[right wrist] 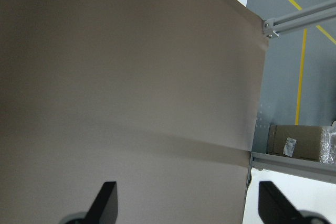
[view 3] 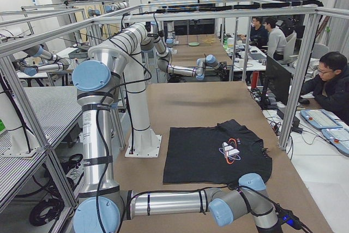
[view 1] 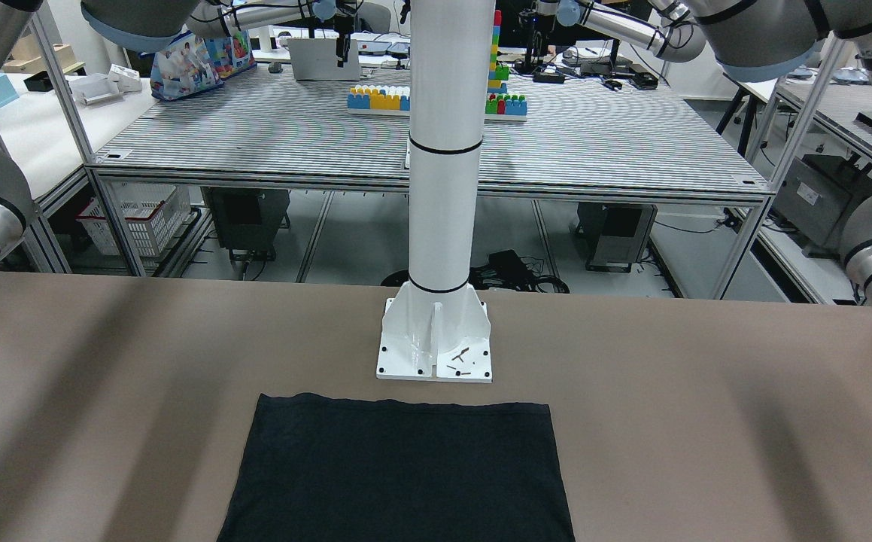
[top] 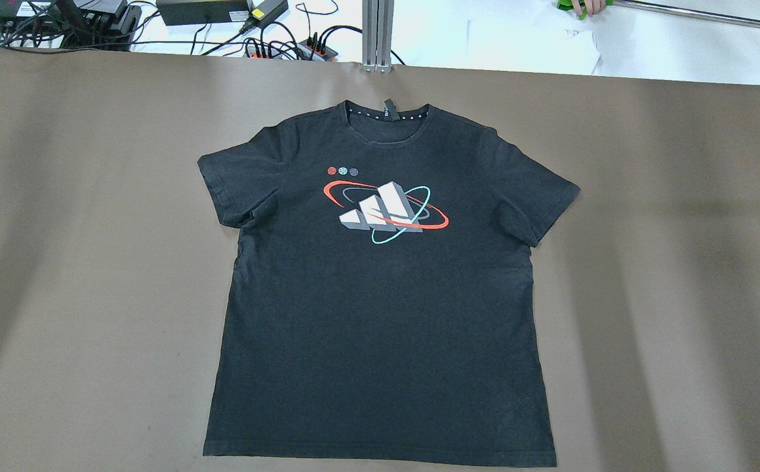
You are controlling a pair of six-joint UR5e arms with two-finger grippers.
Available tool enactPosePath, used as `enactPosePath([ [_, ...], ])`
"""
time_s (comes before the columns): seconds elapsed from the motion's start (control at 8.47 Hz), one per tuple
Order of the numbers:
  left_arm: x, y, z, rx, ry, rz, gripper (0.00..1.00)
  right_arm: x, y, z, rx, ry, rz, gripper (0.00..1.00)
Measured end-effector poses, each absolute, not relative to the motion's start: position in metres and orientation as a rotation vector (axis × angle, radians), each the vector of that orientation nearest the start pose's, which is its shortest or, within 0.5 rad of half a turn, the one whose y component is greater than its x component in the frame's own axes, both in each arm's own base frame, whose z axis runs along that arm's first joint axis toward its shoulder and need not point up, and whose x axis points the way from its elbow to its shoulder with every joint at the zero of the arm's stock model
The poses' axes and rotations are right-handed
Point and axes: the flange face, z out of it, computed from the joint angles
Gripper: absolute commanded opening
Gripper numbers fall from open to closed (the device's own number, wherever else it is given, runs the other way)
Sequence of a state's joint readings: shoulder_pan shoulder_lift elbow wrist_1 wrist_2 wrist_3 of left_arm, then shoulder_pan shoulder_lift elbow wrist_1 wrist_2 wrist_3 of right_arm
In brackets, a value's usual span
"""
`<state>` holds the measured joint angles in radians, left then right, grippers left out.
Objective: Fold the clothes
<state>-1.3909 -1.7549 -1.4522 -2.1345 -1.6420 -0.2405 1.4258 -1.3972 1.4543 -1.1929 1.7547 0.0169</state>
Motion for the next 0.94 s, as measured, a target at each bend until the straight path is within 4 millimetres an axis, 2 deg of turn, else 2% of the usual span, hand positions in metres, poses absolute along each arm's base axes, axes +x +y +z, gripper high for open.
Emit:
enactPosePath([
  [0.24,0.015,-0.623,0.558,0.630,0.376,-0.064,1.00,0.018,-0.609,0.592,0.475,-0.292,-0.197,0.94],
  [0.47,0.061,-0.625,0.534,0.643,0.557,-0.101,1.00,0.009,-0.610,0.580,0.507,-0.383,-0.175,0.94],
  [0.59,0.086,-0.628,0.520,0.633,0.633,-0.118,1.00,-0.003,-0.614,0.569,0.515,-0.440,-0.146,0.94],
  [0.83,0.140,-0.632,0.486,0.619,0.770,-0.167,1.00,-0.043,-0.624,0.543,0.520,-0.538,-0.077,0.94],
  [0.94,0.166,-0.635,0.464,0.611,0.835,-0.194,1.00,-0.070,-0.628,0.529,0.518,-0.594,-0.032,0.94],
])
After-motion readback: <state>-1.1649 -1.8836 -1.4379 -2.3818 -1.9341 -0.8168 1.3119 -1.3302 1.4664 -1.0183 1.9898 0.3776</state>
